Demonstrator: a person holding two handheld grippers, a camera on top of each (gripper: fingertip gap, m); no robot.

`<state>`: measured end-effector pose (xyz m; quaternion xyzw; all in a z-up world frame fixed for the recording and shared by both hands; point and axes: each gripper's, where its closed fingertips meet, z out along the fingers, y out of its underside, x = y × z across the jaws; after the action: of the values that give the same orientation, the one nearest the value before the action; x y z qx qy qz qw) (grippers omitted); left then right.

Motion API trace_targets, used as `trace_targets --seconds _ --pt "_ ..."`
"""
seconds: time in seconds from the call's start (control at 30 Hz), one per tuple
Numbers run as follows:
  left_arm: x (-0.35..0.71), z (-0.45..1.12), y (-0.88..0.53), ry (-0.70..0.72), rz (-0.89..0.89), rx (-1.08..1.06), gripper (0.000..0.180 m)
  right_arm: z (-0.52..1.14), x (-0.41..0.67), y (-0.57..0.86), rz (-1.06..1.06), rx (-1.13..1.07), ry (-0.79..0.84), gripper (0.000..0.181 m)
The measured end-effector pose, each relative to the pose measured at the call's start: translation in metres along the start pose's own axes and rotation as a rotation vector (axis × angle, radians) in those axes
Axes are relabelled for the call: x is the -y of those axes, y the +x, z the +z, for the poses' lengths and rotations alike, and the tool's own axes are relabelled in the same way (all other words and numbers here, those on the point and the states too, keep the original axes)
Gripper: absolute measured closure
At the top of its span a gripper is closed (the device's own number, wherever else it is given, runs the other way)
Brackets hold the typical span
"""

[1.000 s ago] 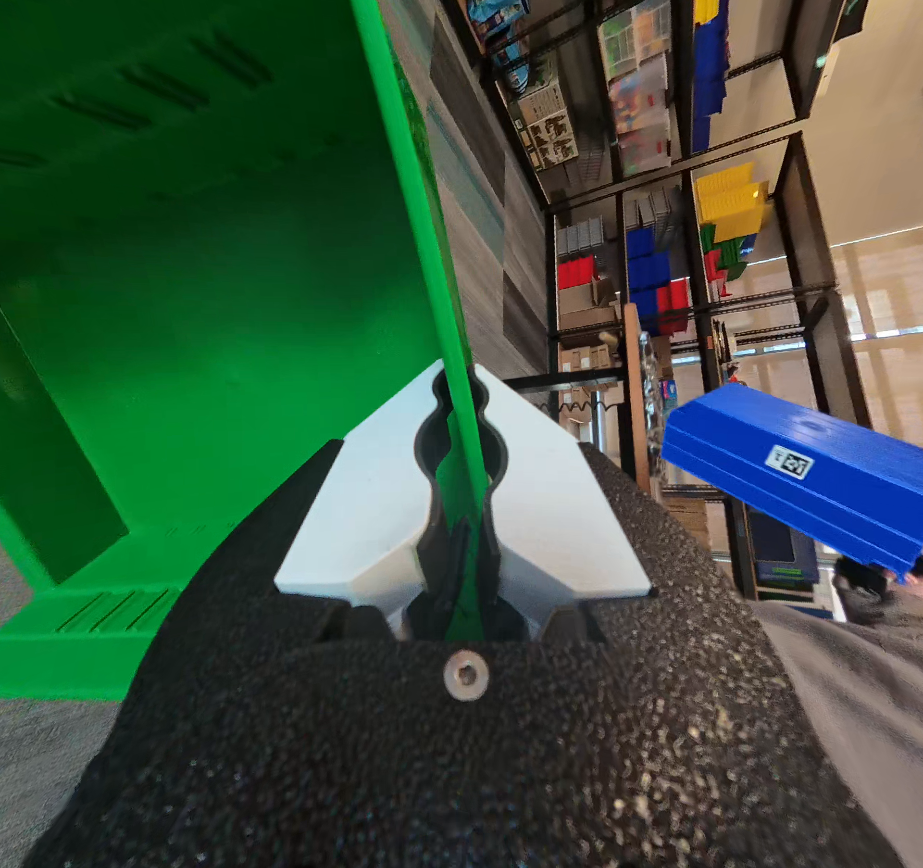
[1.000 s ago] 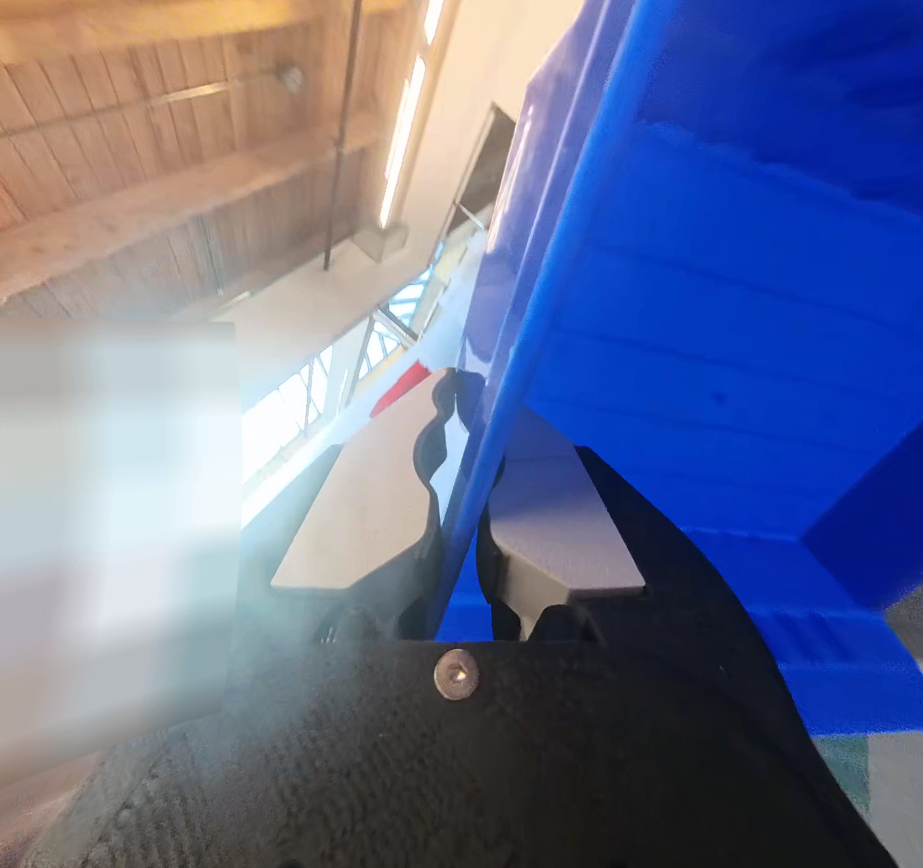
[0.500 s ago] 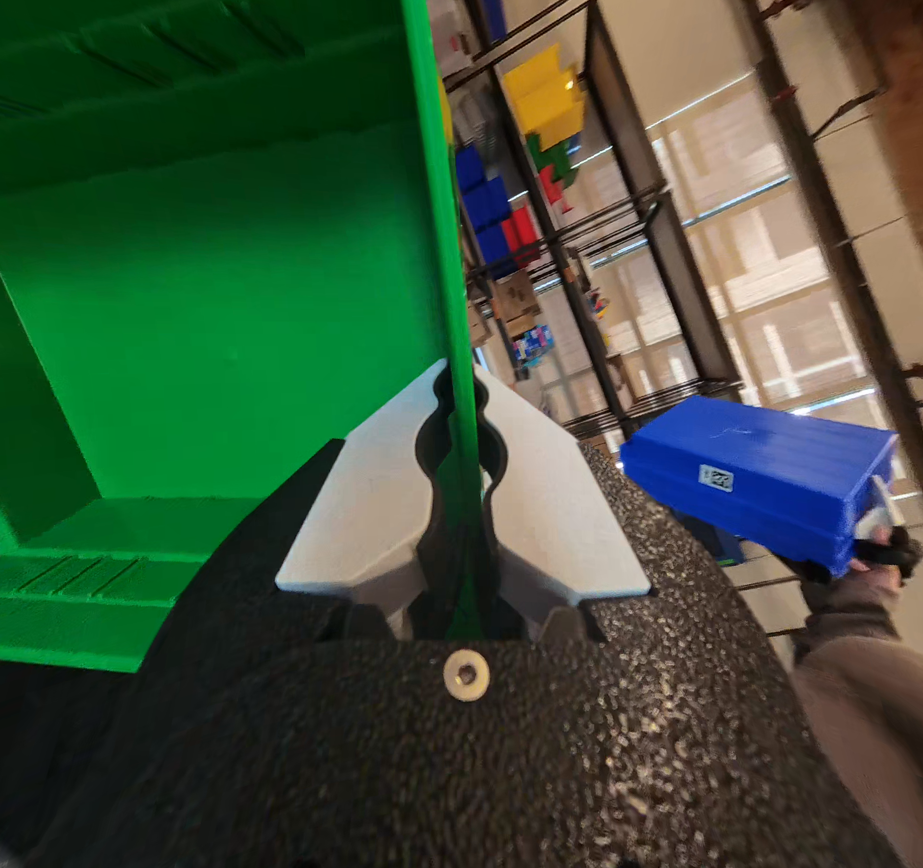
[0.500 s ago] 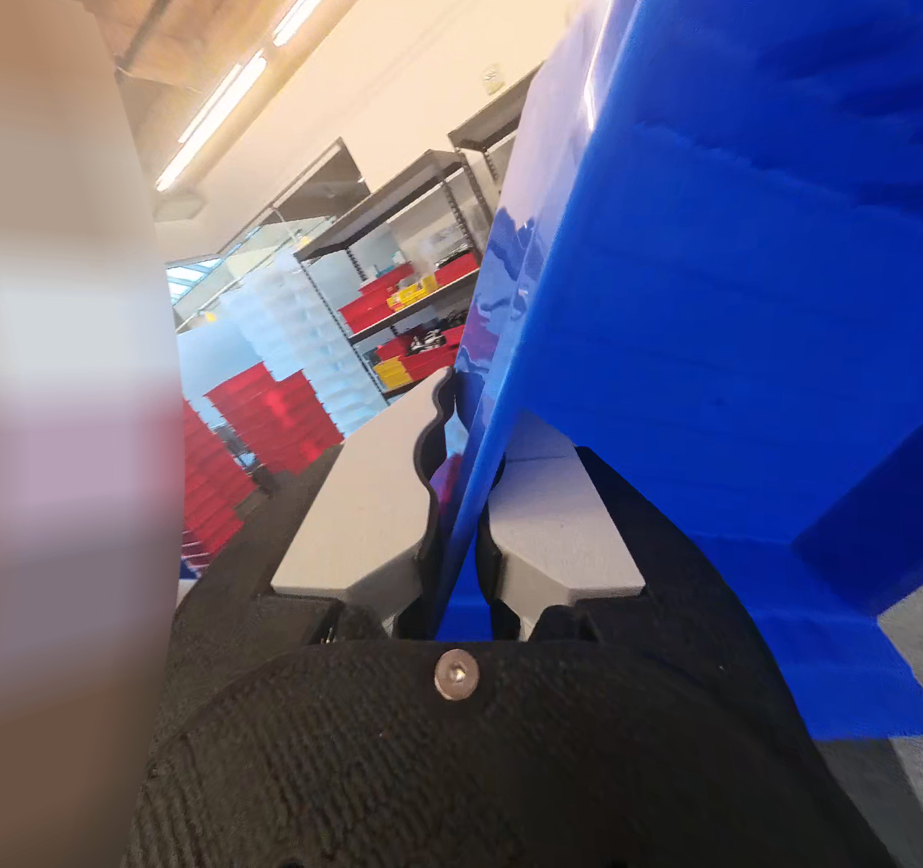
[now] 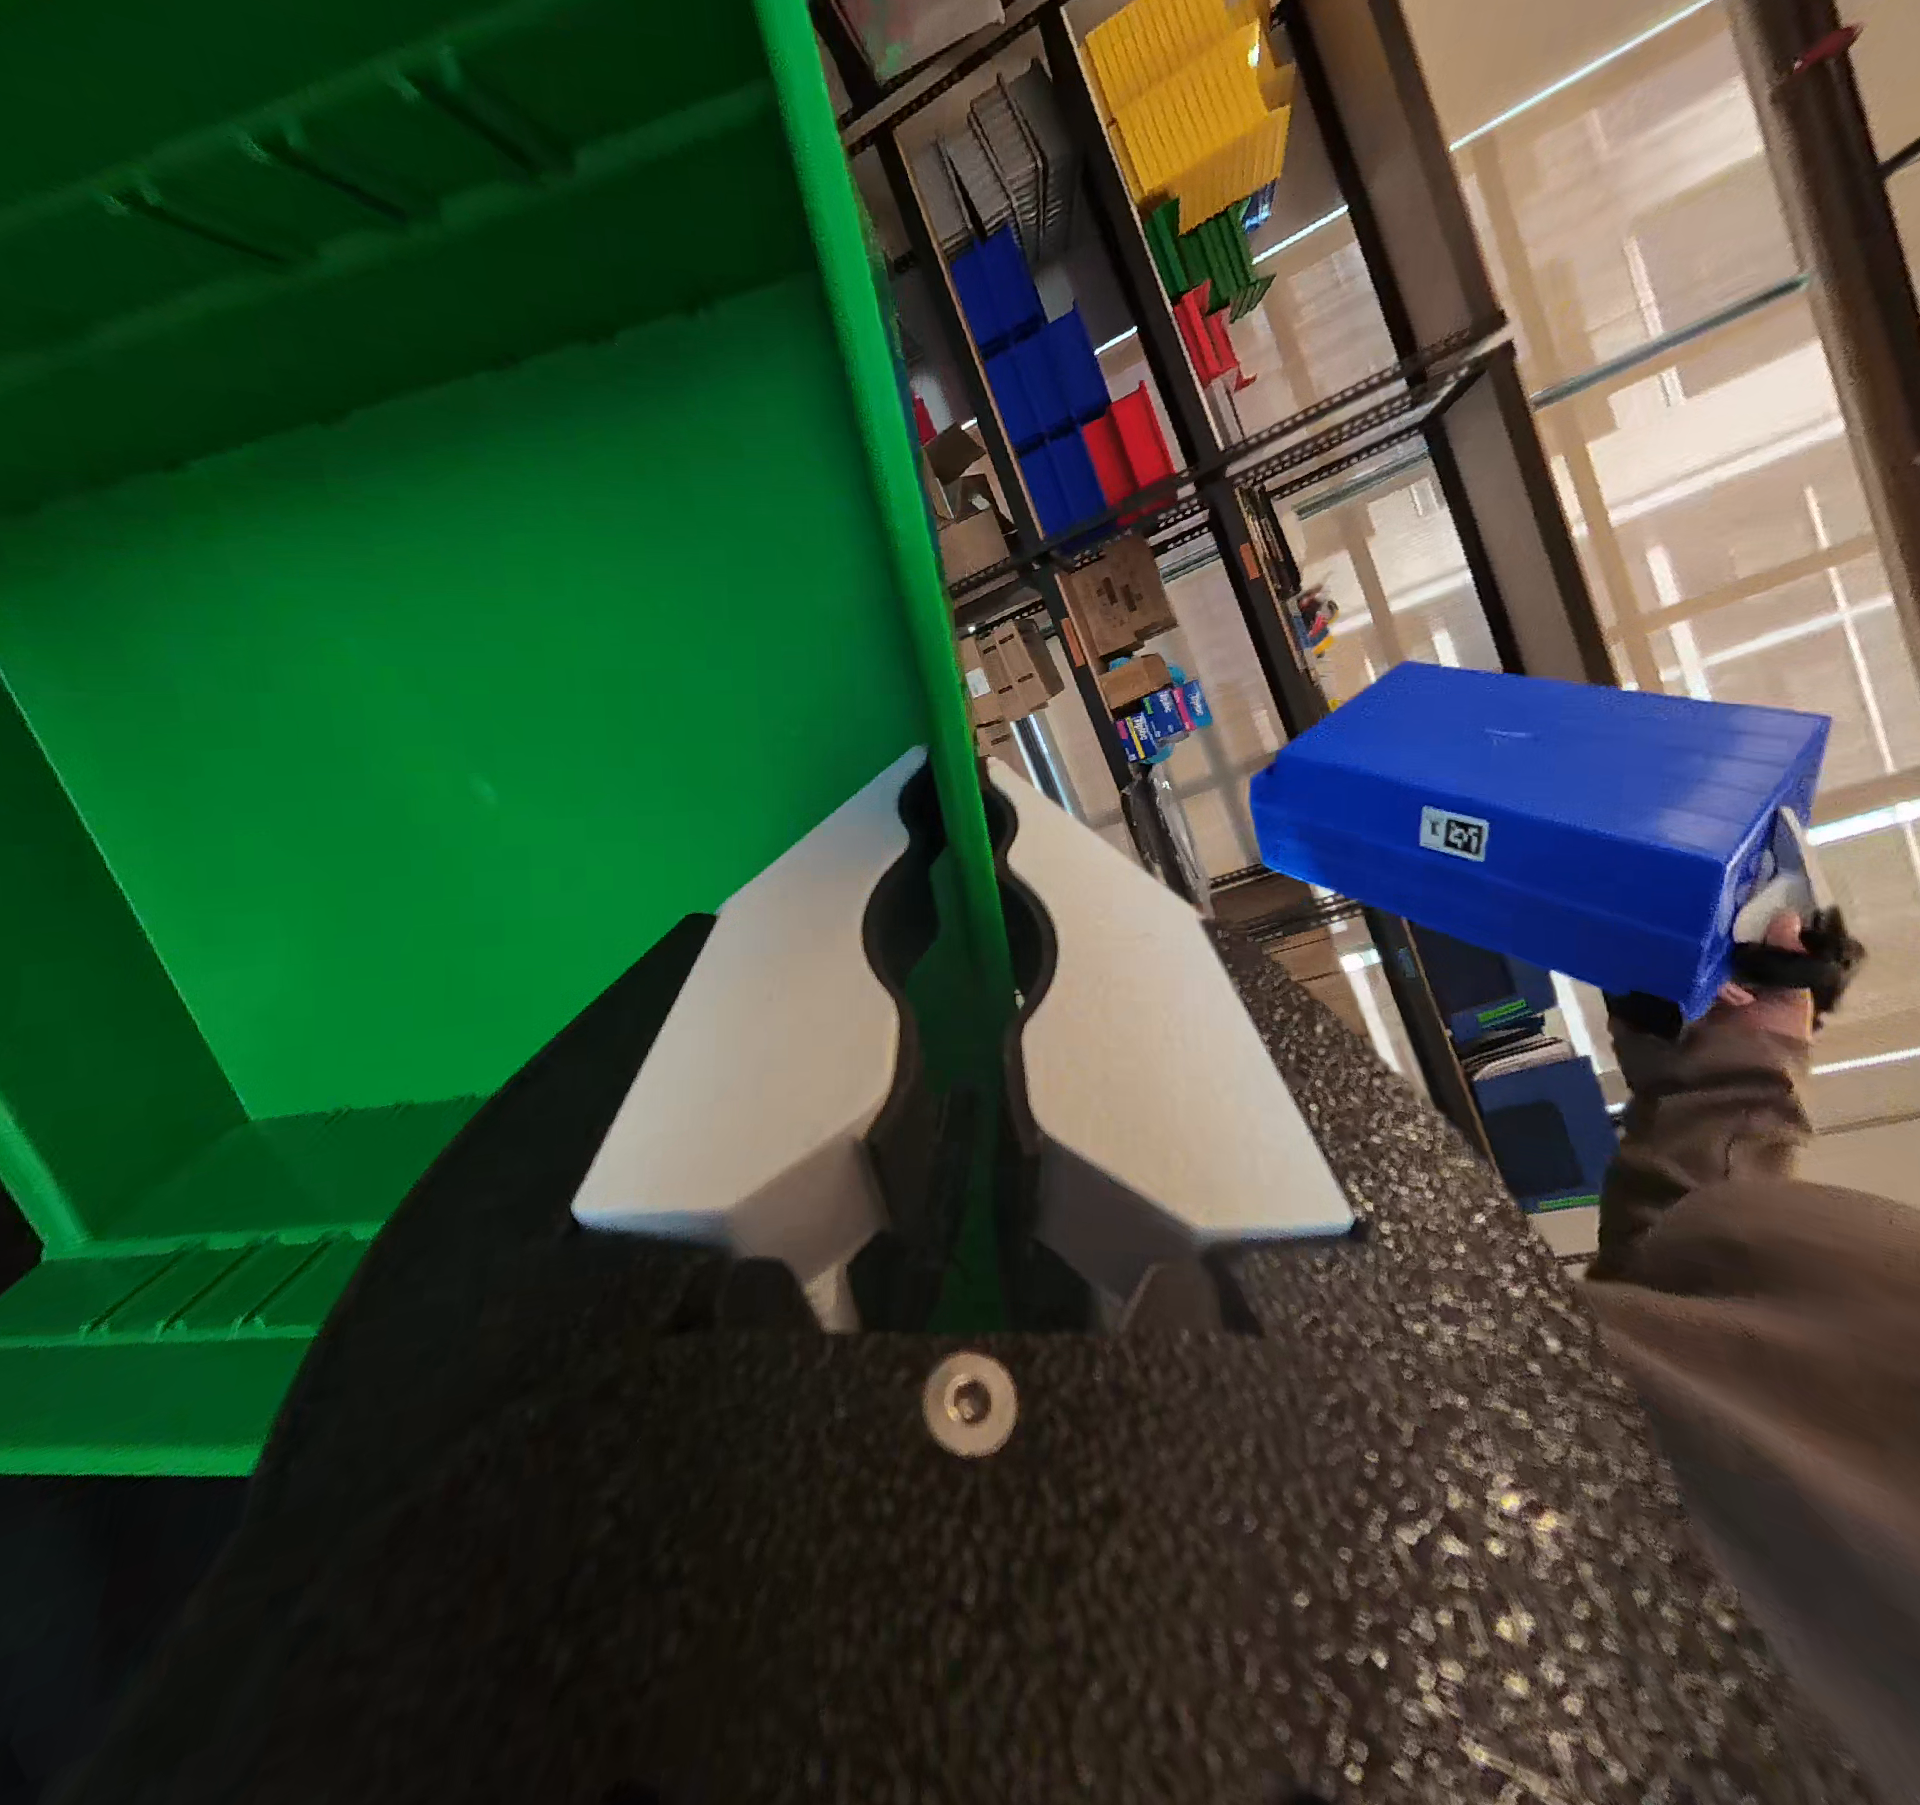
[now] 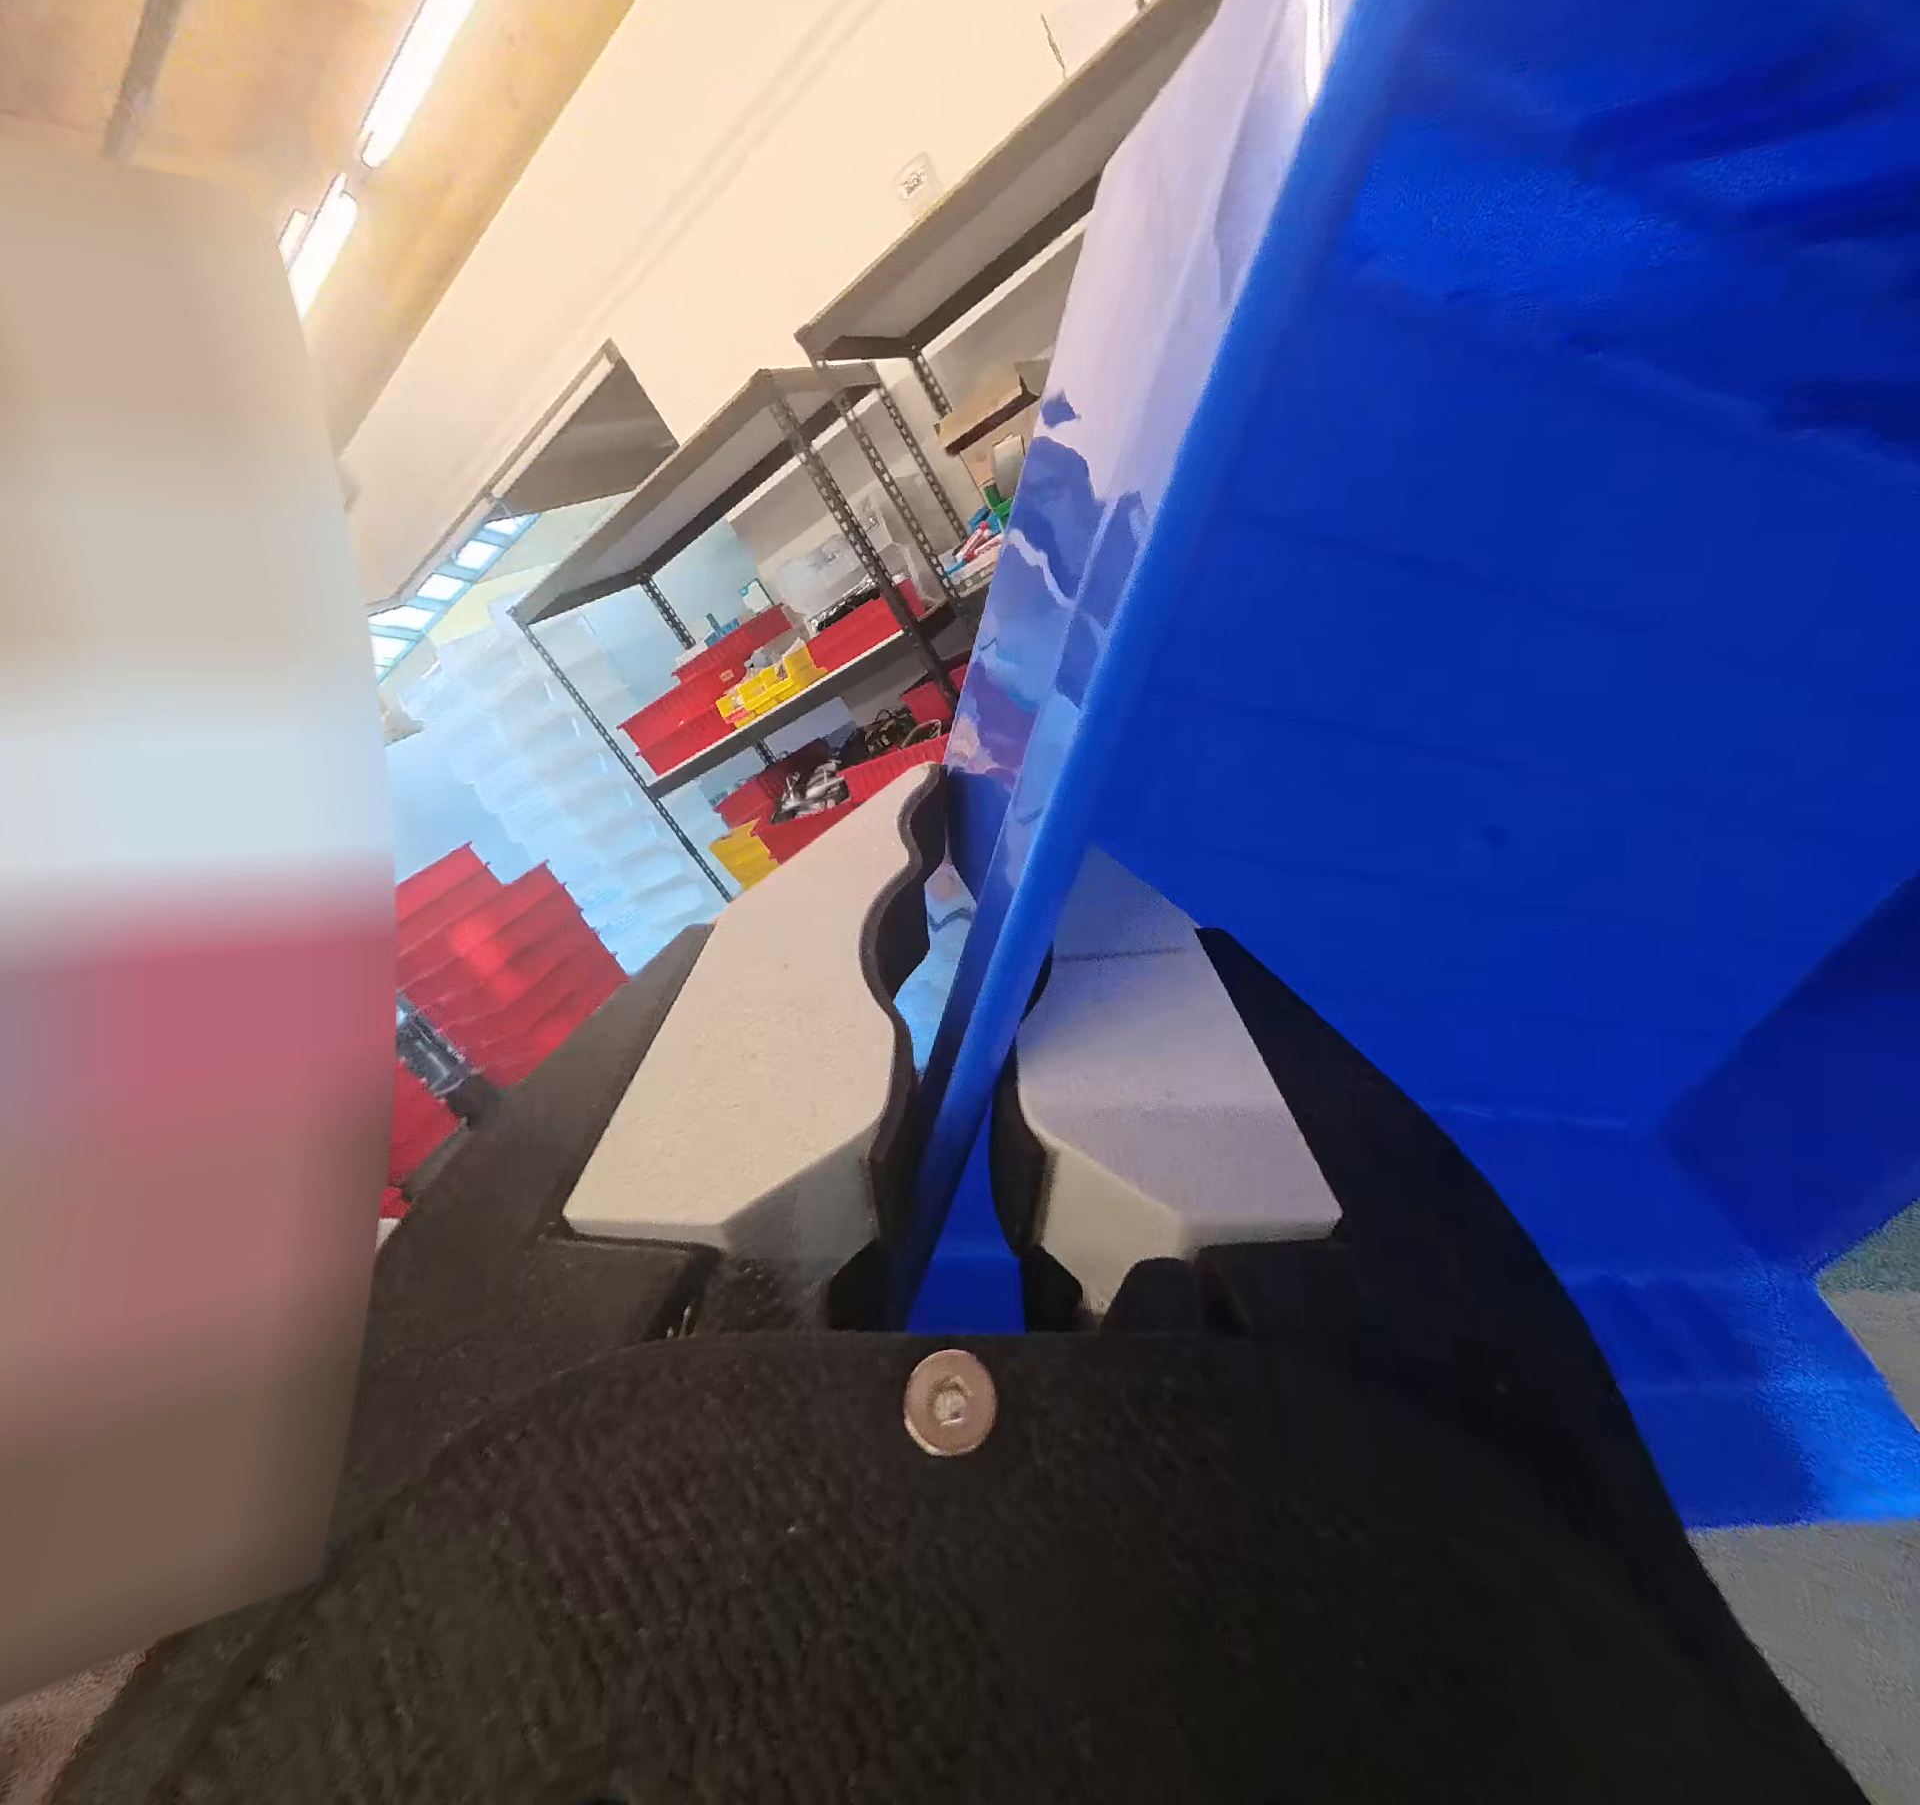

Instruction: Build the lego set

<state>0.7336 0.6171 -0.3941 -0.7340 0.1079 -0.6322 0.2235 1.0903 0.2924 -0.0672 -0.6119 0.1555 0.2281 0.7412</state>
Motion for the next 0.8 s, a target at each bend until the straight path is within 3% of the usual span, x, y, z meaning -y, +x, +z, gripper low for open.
trace_targets --seconds 0.2,0.5,0.8 --pt "0.102 0.187 -0.037 -0.069 0.007 -0.016 0.179 0.111 0.031 0.161 0.106 -0.052 0.054 0.18" --pt "0.184 0.545 0.001 -0.39 0.132 -0.194 0.179 0.18 0.109 0.367 0.091 -0.26 0.09 0.18" --pt "0.218 0.876 0.06 -0.297 -0.085 -0.433 0.179 0.194 0.233 0.606 0.029 -0.383 0.197 0.181"
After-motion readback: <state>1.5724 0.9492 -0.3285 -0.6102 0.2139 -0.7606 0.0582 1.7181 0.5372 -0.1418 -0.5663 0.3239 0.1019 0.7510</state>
